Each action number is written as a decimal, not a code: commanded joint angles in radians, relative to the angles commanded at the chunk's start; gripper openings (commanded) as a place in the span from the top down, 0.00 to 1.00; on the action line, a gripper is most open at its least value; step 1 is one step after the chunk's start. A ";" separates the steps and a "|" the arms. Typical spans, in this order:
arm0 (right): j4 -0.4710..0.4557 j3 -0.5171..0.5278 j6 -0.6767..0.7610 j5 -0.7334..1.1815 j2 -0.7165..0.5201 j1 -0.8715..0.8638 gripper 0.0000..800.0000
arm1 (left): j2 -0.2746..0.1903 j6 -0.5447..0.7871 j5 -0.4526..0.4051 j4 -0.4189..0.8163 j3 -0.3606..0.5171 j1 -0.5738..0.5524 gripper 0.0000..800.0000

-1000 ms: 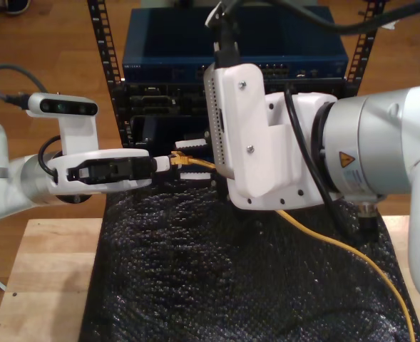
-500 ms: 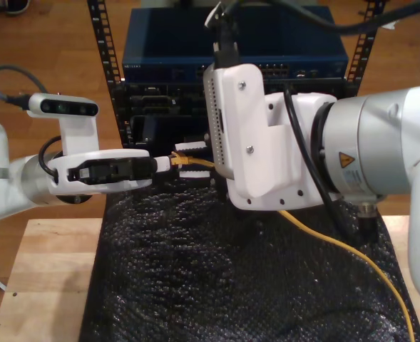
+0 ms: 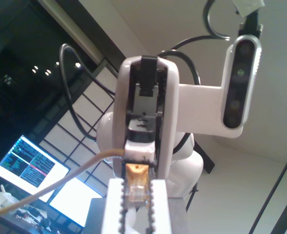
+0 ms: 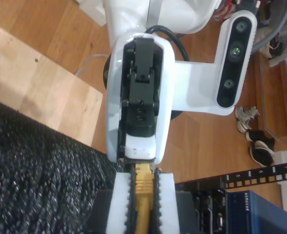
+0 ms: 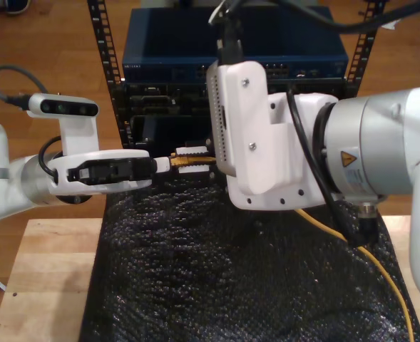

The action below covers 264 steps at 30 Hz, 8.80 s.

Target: Grab the cable and plug it in

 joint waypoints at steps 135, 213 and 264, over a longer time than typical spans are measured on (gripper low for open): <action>-0.087 0.054 0.129 0.003 0.126 -0.526 1.00 | -0.503 1.238 -0.736 1.413 0.212 0.893 0.00; -0.236 0.109 0.117 -0.551 0.382 -0.358 1.00 | -0.628 1.564 -1.323 1.427 0.729 1.114 0.00; -0.331 0.049 0.057 -1.145 0.784 -0.304 1.00 | -0.628 1.564 -1.323 1.427 0.730 1.114 0.00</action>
